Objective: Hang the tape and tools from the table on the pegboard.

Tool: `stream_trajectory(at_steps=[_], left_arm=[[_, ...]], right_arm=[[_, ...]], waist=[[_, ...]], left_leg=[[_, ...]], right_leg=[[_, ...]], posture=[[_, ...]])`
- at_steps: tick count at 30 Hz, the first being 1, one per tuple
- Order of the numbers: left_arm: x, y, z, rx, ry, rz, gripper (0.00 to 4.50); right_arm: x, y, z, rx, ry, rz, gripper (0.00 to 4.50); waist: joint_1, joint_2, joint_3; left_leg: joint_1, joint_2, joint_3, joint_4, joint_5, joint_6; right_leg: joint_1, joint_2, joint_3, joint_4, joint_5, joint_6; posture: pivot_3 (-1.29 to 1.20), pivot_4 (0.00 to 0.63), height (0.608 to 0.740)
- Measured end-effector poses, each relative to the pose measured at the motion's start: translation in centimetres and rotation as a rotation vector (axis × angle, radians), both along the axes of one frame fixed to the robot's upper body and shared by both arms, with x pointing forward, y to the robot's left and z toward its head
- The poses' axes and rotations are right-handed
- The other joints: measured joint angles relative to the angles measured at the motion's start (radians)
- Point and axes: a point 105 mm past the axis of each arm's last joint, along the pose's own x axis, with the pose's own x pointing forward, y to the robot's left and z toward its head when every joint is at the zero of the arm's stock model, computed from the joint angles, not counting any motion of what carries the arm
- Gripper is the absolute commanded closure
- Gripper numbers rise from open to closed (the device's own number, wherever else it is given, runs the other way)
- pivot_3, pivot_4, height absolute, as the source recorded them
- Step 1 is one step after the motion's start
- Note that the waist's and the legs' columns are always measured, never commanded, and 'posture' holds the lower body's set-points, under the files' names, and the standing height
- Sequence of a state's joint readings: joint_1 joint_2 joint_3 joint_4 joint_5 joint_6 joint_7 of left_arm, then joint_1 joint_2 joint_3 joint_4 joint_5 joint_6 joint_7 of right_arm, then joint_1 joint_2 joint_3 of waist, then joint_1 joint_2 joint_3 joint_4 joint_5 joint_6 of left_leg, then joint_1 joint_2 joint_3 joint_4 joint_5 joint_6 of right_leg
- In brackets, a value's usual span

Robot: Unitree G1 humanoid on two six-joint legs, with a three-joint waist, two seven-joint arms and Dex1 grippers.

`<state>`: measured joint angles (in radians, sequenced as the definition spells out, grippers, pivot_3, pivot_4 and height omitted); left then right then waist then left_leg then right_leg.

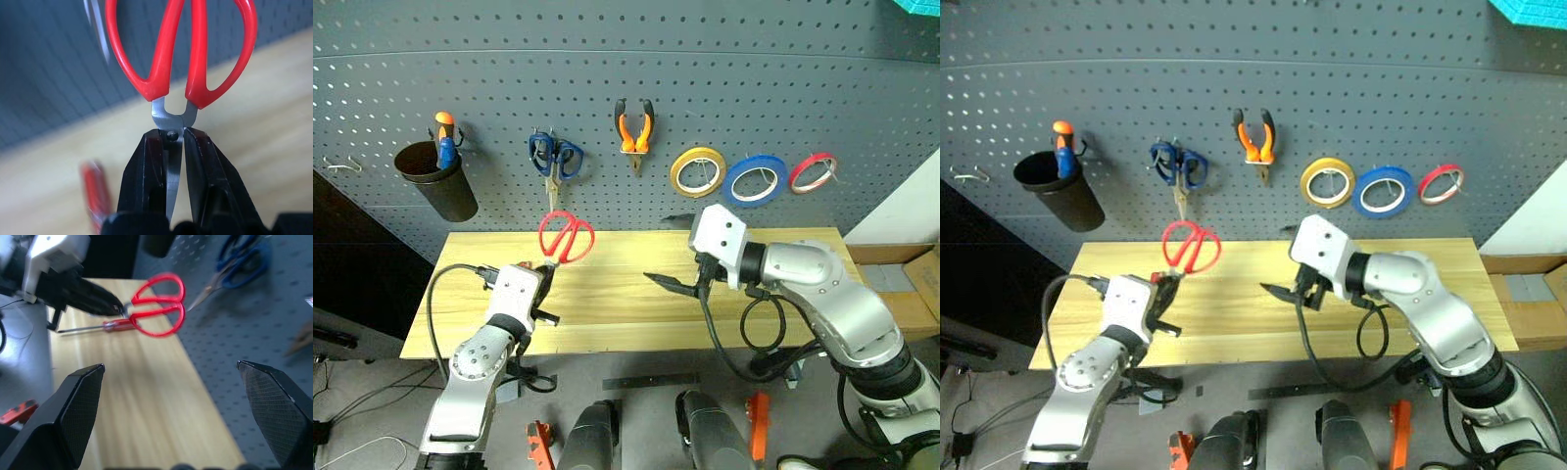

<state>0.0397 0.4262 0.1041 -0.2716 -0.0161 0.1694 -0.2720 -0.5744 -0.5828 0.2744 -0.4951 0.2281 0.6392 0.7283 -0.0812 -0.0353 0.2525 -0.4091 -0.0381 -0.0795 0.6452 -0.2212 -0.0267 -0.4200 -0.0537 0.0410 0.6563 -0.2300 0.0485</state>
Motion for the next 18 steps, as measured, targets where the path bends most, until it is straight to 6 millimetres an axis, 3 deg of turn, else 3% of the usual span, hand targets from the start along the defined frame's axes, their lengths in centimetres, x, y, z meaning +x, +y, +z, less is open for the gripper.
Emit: stream_trajectory(at_steps=[9,18], left_arm=[[0.8,0.7,5.3,0.081,-0.244,0.022,4.24],[2.6,0.0,7.2,0.048,-0.279,0.021,4.24]], right_arm=[[1.3,-0.7,0.6,0.006,-0.019,0.0,0.0],[1.9,-0.5,0.9,0.016,-0.024,-0.003,0.0]], waist=[[0.002,0.0,0.0],[0.0,0.0,0.0]], left_leg=[[0.0,0.0,0.0,0.0,0.0,0.0],[0.0,-0.001,0.0,0.0,0.0,0.0]], right_leg=[[0.0,0.0,0.0,0.0,0.0,0.0],[0.0,0.002,-0.001,0.001,0.0,0.0]], posture=[[-0.09,0.185,0.74],[-0.11,0.198,0.74]])
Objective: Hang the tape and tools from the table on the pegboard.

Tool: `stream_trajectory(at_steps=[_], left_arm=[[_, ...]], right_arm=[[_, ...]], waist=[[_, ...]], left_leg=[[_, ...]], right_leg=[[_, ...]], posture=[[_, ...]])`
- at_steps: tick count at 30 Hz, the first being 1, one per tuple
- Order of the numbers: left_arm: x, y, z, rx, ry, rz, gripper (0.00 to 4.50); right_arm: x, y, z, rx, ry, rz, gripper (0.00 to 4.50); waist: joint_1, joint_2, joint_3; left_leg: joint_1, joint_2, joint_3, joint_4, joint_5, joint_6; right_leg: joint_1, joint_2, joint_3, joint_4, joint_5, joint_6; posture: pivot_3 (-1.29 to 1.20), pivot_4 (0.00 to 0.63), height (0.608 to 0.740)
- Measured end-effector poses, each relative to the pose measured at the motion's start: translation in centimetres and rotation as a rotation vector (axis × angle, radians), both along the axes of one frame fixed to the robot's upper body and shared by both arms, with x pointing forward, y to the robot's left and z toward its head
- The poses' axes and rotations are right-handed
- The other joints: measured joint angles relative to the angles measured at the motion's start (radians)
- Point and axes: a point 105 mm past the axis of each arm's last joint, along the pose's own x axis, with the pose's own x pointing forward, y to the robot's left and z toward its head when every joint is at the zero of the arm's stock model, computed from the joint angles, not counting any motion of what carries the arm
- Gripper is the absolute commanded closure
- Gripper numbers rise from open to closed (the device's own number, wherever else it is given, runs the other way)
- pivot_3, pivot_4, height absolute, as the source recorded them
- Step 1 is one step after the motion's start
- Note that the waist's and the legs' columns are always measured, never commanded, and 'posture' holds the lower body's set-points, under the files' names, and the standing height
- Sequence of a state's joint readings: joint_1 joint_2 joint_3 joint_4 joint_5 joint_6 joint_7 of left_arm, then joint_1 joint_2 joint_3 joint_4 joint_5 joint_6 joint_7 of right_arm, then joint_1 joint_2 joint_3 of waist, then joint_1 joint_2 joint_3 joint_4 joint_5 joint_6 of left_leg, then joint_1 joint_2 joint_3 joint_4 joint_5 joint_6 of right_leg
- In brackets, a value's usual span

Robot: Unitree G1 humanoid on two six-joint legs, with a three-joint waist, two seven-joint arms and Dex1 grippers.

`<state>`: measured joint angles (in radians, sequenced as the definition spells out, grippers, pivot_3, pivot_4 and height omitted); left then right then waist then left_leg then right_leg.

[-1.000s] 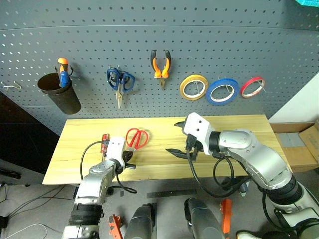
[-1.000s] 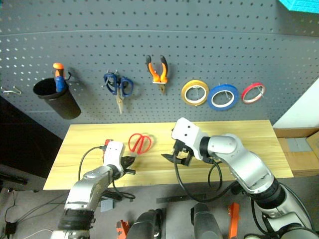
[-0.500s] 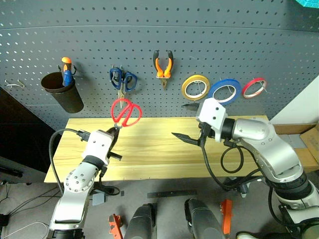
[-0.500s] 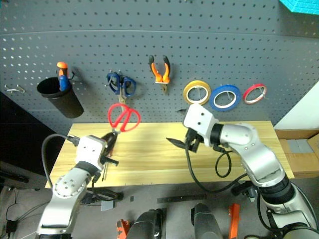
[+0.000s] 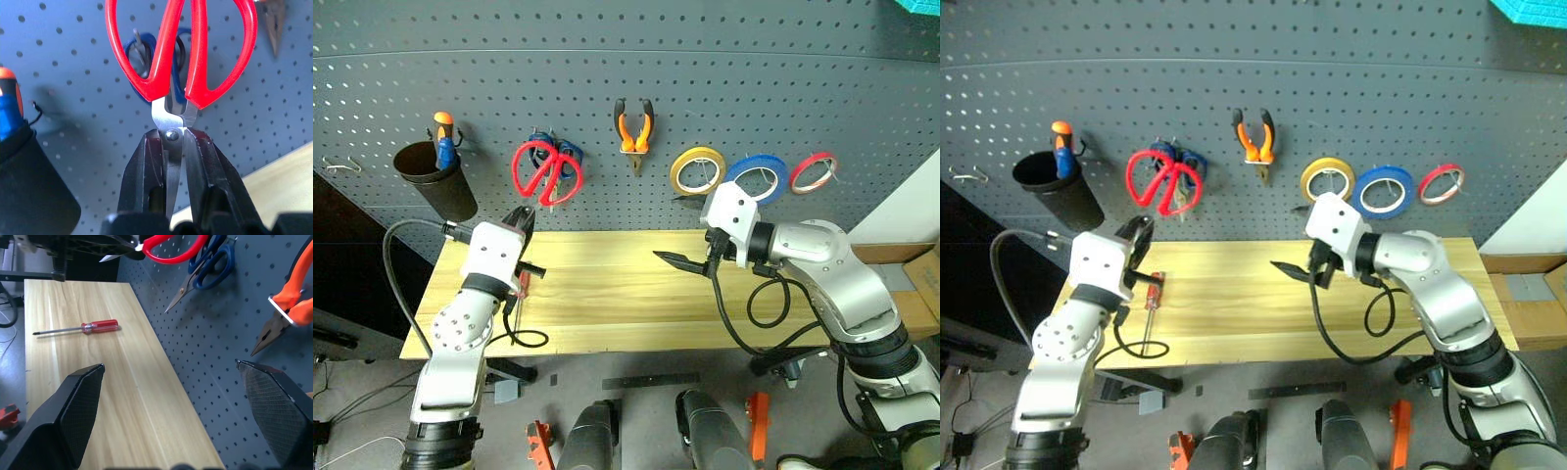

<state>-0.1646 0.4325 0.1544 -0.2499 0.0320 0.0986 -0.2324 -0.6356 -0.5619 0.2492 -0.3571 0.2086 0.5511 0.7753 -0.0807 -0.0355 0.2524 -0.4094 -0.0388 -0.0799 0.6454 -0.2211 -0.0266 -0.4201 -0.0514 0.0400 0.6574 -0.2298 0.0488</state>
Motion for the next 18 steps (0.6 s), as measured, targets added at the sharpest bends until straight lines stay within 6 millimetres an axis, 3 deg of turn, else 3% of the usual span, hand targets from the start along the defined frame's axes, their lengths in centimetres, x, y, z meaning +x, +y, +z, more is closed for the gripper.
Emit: stream_trajectory(at_steps=[10,18], left_arm=[[2.6,-0.2,-0.5,-0.066,0.057,0.008,4.24],[2.9,-0.3,-1.6,-0.112,0.11,0.02,4.24]], right_arm=[[0.1,0.4,0.7,0.014,-0.026,-0.003,0.0],[0.2,1.5,3.9,0.132,-0.089,0.014,0.0]], waist=[[-0.004,0.0,0.0],[-0.003,0.0,0.0]], left_leg=[[0.0,0.0,0.0,-0.001,0.0,0.0],[0.0,0.0,0.0,0.0,0.0,0.0]], right_leg=[[-0.001,0.0,0.0,0.001,0.0,0.0],[0.0,0.0,0.0,0.001,0.0,0.0]], posture=[[-0.13,0.197,0.74],[-0.12,0.198,0.74]])
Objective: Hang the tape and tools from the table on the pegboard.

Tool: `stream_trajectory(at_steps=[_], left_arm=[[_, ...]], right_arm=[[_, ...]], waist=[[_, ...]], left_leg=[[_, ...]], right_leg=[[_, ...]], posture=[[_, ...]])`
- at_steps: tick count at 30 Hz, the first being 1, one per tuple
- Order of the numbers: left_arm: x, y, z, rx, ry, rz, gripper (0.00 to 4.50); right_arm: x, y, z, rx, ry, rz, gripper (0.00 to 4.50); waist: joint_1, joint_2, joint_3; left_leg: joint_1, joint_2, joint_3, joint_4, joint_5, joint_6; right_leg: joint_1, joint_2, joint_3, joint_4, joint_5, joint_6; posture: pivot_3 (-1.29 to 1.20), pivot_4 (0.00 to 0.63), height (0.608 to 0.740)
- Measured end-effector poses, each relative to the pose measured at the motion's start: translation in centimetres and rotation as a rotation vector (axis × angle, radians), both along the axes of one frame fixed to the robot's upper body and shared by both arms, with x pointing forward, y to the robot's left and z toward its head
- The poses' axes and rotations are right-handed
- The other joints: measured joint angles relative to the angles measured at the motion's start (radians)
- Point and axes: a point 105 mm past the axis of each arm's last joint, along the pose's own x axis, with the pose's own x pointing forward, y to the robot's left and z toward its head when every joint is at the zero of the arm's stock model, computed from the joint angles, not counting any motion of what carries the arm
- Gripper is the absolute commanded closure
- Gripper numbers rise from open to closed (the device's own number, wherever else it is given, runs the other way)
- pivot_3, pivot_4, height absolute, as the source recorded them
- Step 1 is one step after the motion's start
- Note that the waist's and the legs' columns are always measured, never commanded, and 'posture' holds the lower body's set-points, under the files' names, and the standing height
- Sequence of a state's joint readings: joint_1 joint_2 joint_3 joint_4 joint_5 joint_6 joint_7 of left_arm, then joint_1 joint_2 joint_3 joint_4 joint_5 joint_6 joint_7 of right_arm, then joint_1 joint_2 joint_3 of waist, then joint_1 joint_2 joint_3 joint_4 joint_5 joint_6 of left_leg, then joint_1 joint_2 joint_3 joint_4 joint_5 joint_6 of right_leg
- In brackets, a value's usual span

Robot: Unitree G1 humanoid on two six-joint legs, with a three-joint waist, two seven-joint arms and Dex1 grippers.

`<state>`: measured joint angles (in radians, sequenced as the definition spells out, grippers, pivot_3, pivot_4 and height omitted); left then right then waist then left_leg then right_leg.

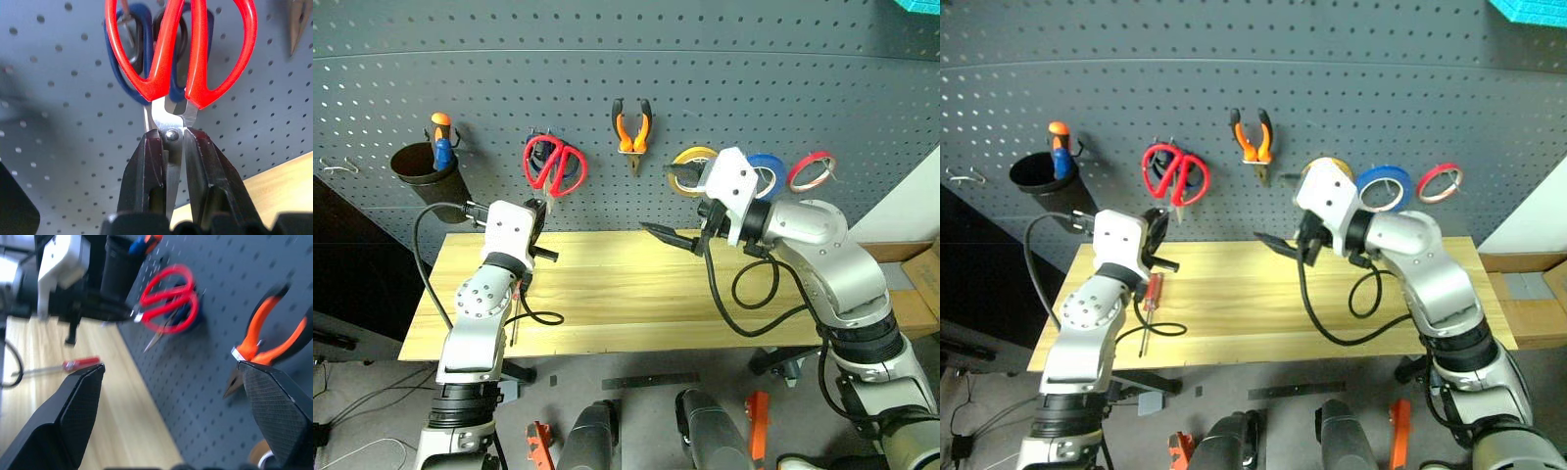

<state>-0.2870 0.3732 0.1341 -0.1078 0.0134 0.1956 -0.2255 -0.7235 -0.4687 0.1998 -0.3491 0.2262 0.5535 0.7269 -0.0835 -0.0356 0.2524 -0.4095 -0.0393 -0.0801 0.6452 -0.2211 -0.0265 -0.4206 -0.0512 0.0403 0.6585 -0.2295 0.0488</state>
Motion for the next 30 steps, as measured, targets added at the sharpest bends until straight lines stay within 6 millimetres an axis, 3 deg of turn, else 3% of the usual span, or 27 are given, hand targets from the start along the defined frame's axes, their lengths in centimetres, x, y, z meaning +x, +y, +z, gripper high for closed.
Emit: stream_trajectory(at_steps=[4,12,16,20,22,30], left_arm=[[0.2,0.1,-0.6,-0.026,0.033,0.027,4.24],[0.4,-0.3,-1.2,-0.056,0.073,0.016,1.63],[-0.1,-0.1,-3.3,-0.066,0.163,0.017,0.38],[-1.6,1.4,-7.8,-0.132,0.364,0.071,0.38],[-2.1,3.2,-9.1,-0.197,0.453,0.142,0.38],[-2.0,9.1,-10.5,-0.387,0.669,0.316,0.38]], right_arm=[[0.0,0.1,0.1,0.011,0.0,0.0,0.0],[0.0,0.4,-0.1,0.036,0.024,0.001,0.0],[0.4,0.5,-1.1,0.067,0.107,-0.043,0.0],[0.7,0.8,-4.3,0.059,0.272,-0.122,0.0],[0.2,1.8,-5.6,0.049,0.379,-0.139,0.0],[-1.8,6.1,-7.2,0.061,0.589,-0.147,0.0]], waist=[[0.0,0.0,0.0],[0.0,0.0,0.0],[-0.001,0.0,0.0],[-0.002,0.0,0.0],[-0.003,0.0,0.001],[-0.004,0.0,0.002]], left_leg=[[0.0,0.0,0.0,0.0,0.0,0.0],[0.0,0.0,0.0,0.0,0.0,0.0],[0.0,0.0,0.0,0.0,0.0,0.0],[0.0,0.001,0.0,-0.001,0.0,0.0],[0.0,0.001,-0.001,0.0,0.0,0.0],[0.0,0.001,-0.001,0.001,0.0,0.0]], right_leg=[[0.0,0.0,0.0,0.0,0.0,0.0],[0.0,0.0,0.0,0.0,0.0,0.0],[0.0,-0.001,0.001,0.001,0.0,0.0],[-0.002,-0.002,0.0,0.002,0.0,0.0],[-0.002,-0.002,0.0,0.003,0.0,0.0],[-0.002,0.003,0.0,0.003,0.0,0.001]], posture=[[-0.12,0.203,0.74],[-0.12,0.198,0.74],[-0.11,0.207,0.74],[-0.11,0.229,0.74],[-0.11,0.239,0.74],[-0.1,0.291,0.74]])
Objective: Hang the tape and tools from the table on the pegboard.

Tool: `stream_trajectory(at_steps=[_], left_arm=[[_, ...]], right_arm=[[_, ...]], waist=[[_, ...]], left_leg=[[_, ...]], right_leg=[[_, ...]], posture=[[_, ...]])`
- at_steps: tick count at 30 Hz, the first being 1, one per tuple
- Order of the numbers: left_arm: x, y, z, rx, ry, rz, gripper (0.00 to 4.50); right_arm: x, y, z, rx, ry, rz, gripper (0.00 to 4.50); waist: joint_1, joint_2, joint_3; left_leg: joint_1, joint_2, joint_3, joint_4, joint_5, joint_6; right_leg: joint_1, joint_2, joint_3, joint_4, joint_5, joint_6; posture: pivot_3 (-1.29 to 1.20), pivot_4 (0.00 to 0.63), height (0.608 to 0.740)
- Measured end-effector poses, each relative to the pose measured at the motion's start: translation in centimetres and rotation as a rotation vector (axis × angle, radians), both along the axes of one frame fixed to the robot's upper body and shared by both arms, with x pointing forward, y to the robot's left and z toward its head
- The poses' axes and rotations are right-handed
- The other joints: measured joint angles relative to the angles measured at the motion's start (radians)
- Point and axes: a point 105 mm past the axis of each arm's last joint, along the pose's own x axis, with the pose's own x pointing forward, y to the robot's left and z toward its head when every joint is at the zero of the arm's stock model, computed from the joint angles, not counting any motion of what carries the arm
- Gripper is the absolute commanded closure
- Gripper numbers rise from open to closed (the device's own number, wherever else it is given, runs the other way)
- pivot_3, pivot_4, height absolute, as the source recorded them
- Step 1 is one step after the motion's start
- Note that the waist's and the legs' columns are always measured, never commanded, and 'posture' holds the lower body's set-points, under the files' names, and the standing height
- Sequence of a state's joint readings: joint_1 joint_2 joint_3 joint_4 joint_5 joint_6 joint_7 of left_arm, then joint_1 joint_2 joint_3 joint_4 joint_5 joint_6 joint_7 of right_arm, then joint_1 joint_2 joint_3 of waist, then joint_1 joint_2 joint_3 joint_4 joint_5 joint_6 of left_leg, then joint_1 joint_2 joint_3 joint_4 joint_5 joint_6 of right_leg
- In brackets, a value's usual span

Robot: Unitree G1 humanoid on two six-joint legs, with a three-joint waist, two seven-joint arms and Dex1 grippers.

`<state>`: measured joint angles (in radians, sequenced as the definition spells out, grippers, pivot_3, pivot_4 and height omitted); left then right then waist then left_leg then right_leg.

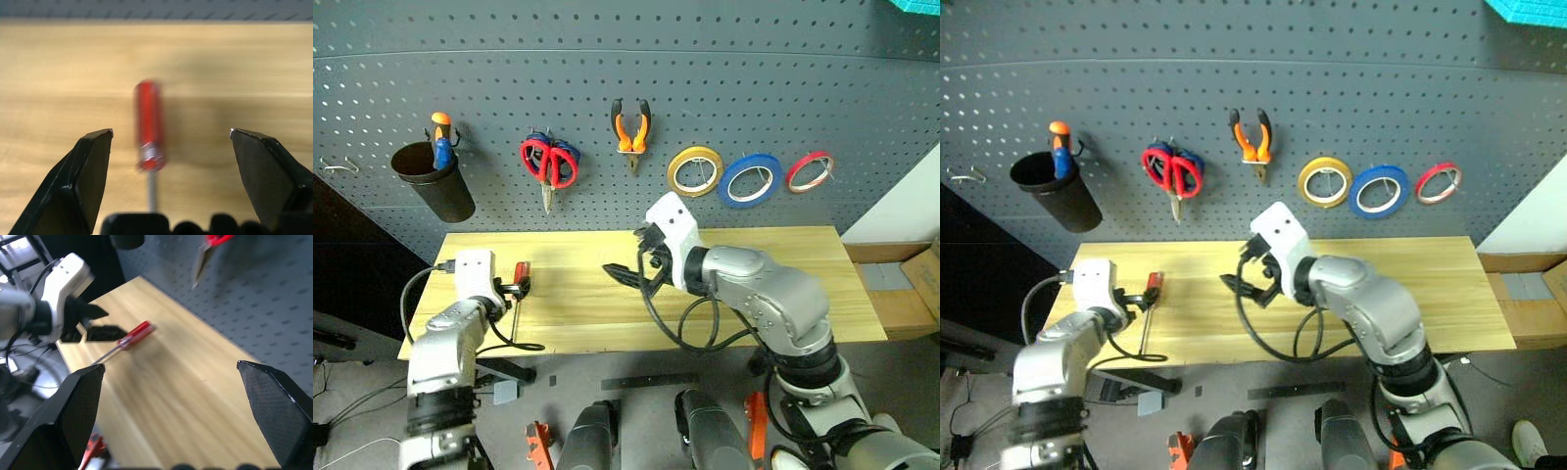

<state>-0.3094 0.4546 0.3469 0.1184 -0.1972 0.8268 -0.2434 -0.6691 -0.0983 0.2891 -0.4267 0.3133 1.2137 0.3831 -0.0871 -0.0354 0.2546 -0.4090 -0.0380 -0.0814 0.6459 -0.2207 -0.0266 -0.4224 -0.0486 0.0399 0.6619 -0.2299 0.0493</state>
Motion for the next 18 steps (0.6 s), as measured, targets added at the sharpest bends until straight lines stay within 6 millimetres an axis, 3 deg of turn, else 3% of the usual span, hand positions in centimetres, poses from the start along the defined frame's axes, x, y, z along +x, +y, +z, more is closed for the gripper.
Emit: stream_trajectory(at_steps=[6,16,18], left_arm=[[1.9,0.1,-0.7,-0.079,0.072,0.008,0.38],[4.0,-0.9,-2.7,-0.157,0.144,0.054,0.38],[4.3,-0.6,-2.7,-0.167,0.137,0.079,0.74]], right_arm=[[0.5,2.5,0.4,-0.008,0.044,-0.017,0.0],[1.3,3.3,2.2,-0.04,-0.024,-0.011,0.0],[1.4,3.2,2.1,-0.044,-0.022,-0.01,0.0]], waist=[[0.004,-0.002,0.01],[-0.002,-0.004,0.027],[-0.003,-0.004,0.027]], left_leg=[[0.0,-0.001,0.0,-0.001,0.0,0.0],[-0.011,-0.001,0.0,-0.003,-0.001,-0.001],[-0.012,0.0,0.0,-0.003,-0.001,-0.001]], right_leg=[[-0.001,-0.002,0.0,0.0,0.0,-0.001],[-0.014,-0.006,0.001,0.001,0.001,-0.001],[-0.017,-0.006,0.001,0.001,0.001,-0.001]], posture=[[-0.1,0.317,0.74],[-0.15,0.325,0.74],[-0.16,0.325,0.74]])
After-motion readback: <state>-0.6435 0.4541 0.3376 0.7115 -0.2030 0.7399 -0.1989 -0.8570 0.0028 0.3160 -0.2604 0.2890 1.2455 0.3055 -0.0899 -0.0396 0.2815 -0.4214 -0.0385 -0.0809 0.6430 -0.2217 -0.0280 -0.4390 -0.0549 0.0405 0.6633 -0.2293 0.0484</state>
